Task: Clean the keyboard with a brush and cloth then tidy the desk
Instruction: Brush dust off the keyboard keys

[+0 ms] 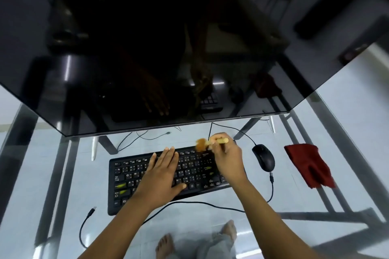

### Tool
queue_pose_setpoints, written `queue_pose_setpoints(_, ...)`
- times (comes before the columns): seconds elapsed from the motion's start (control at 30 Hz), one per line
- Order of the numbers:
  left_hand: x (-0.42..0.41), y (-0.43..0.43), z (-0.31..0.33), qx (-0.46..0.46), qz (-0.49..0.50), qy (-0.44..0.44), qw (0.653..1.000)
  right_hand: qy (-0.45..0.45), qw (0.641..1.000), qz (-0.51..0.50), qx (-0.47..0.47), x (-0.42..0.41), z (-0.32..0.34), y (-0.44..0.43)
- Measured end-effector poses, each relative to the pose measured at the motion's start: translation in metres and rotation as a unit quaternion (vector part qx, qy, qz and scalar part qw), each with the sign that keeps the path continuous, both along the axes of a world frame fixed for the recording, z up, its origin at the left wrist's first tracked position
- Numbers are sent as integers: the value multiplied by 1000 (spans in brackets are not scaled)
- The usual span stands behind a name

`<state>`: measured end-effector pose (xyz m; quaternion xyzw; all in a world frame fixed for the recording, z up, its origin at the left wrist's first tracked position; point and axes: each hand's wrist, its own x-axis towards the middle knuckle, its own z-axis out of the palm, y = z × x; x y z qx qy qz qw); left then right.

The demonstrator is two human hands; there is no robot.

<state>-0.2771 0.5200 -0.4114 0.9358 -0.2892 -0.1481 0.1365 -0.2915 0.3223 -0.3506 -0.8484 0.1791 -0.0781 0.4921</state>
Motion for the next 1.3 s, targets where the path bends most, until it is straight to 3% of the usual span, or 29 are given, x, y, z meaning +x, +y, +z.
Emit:
queue_pose_setpoints(0.07,1,1,-2,-5,-1,-1,1000,8,999,-21,42,0,4,-14)
queue_pose_setpoints(0.13,1,2,-2,-5,-3,-2,1000,77,992,56,84,-1,2,-19)
queue_pose_setpoints(0.17,1,2,-2,-2,-3,-2,1000,95,991,78,47,-5,1,-20)
queue_pose_setpoints(0.3,1,-2,-2,-4,7,1,1000,2,998,-45,-33,-9,-4,-31)
queue_pose_setpoints(0.4,2,-2,-2,-7,10,6,1000,29,999,21,-8,-13,-6,-28)
queue_pose_setpoints(0.5,2,-2,-1,-11,10,7,1000,-20,996,-59,-61,-13,-8,-36)
queue_pose_setpoints(0.57,0,-4,1,-20,7,8,1000,-22,996,-82,-11,-14,-11,-44)
queue_pose_setpoints(0.63,-2,-7,2,-32,0,8,999,23,998,-40,37,-15,-15,-44)
queue_pose_setpoints(0.73,-3,-18,2,-38,-17,1,999,-3,995,-85,-44,-16,-18,-45)
queue_pose_setpoints(0.8,-1,-29,4,-38,-21,3,999,-47,992,-107,-45,-17,-17,-51)
queue_pose_setpoints(0.87,2,-40,5,-37,-20,5,999,-18,998,-53,4,-17,-17,-53)
queue_pose_setpoints(0.93,4,-47,4,-20,-25,11,999,-11,999,-27,-33,-18,-12,-55)
queue_pose_setpoints(1.03,3,-55,0,12,-37,26,999,-50,994,-85,-49,-16,-8,-71)
queue_pose_setpoints(1.13,1,-55,-4,29,-37,23,999,22,1000,-17,-13,-16,-8,-77)
queue_pose_setpoints(1.23,0,-56,-4,24,-30,25,999,1,993,-94,-66,-12,-4,-84)
queue_pose_setpoints(1.3,1,-57,-3,19,-28,29,999,-3,993,-110,30,-11,-1,-90)
